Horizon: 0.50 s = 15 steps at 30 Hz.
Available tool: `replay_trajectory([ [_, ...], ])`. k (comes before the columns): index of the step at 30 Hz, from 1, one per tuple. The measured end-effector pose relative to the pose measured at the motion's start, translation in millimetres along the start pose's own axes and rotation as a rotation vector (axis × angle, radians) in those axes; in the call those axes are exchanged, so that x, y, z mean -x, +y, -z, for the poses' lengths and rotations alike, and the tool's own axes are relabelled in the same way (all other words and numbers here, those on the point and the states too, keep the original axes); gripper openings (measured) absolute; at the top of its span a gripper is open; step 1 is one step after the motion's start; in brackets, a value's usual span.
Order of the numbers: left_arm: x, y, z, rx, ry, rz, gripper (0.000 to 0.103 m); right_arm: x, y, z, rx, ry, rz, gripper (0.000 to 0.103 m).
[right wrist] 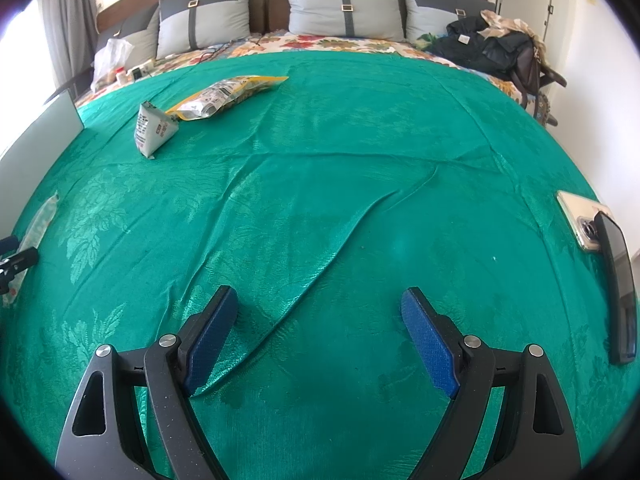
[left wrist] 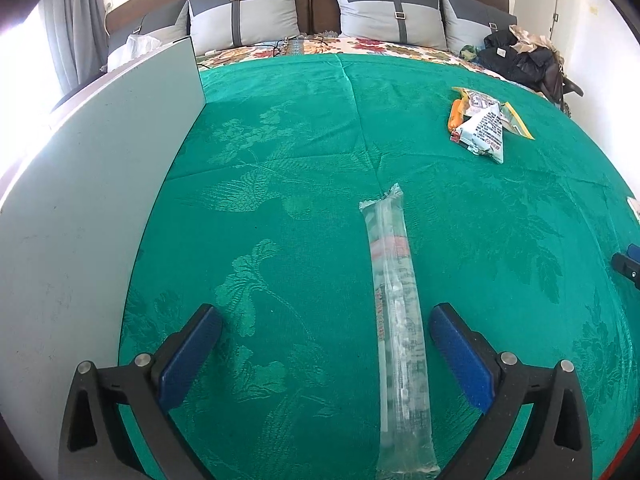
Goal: Organize snacks
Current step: 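Move the right tool toward the yellow-bordered peanut packet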
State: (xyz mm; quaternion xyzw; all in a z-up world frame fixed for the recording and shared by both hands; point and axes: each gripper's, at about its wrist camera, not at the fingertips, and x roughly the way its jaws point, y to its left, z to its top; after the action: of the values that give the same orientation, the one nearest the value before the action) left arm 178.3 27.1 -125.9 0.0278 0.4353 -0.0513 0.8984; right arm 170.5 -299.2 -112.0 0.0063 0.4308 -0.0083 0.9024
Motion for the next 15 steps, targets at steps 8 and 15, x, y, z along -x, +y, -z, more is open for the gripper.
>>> replay_trajectory([
  [8,-0.3,0.1,0.5,0.001,0.000,0.001,0.103,-8.8,2.8,-40.1,-0.069,0.058,-0.103,0.086],
  [15,-0.3,0.1,0.5,0.001,0.000,0.001,0.103,-66.3,14.5,-151.9,-0.331,0.160,-0.230,0.087],
])
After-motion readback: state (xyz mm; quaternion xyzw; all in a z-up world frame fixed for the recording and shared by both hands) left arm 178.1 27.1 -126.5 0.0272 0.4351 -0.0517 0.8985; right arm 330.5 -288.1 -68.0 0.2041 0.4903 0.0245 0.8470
